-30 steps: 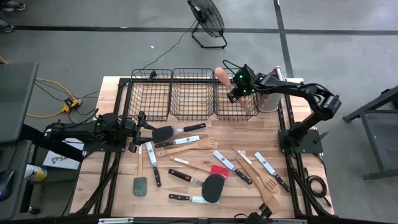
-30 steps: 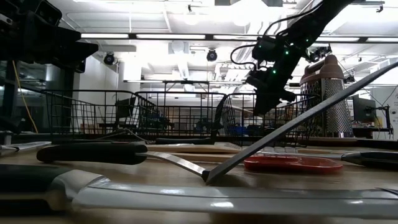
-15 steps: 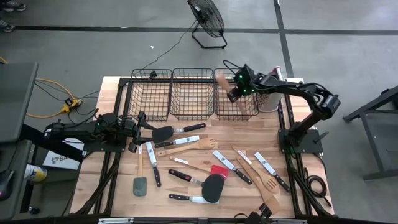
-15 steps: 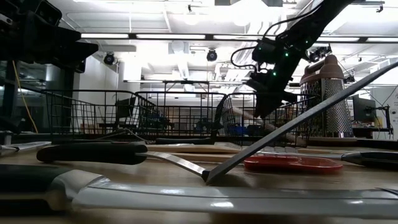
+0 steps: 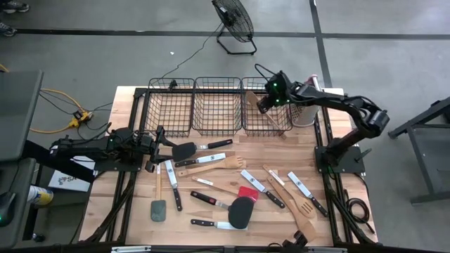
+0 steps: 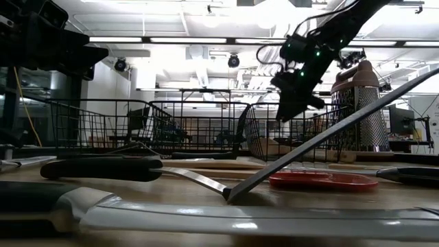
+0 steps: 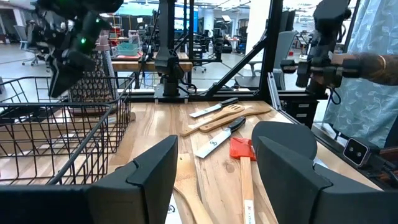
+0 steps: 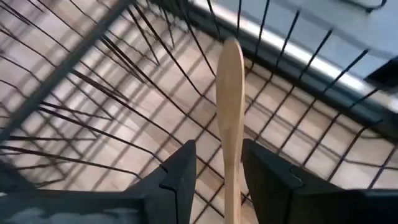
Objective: Pick & Place Kitchen Items
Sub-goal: Put the brown serving spoon into the right black wire basket
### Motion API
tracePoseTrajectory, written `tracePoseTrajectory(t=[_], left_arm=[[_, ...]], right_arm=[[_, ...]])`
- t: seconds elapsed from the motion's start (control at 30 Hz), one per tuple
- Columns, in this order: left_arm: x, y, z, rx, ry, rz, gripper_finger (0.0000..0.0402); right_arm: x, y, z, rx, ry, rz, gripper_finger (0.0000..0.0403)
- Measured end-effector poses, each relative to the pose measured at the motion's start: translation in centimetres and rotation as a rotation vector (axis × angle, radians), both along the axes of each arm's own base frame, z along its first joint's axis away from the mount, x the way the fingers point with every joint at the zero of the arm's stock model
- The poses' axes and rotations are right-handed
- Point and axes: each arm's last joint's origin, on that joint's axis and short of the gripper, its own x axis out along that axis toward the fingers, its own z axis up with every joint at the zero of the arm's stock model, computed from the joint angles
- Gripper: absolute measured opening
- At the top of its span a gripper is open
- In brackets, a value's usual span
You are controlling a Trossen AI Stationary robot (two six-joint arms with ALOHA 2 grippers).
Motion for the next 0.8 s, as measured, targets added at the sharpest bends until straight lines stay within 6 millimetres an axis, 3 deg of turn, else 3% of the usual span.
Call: tracePoseTrajectory(t=[0.27,0.43,0.8], left_arm=[[0.0,0.0,0.0,0.000,0.000,0.000,0.0212],[0.0,0.0,0.0,0.000,0.000,0.000,0.0212],[0.0,0.0,0.0,0.000,0.000,0.000,0.0212]], right_arm=[[-1.5,2.0,4.2,0.025,-0.177,0.045,0.0120],[-2.6,4.6,6.0,0.106,-0.218,0.121,0.0120],[-4.3,11.3,6.9,0.237,-0.048,0.138,0.0120]])
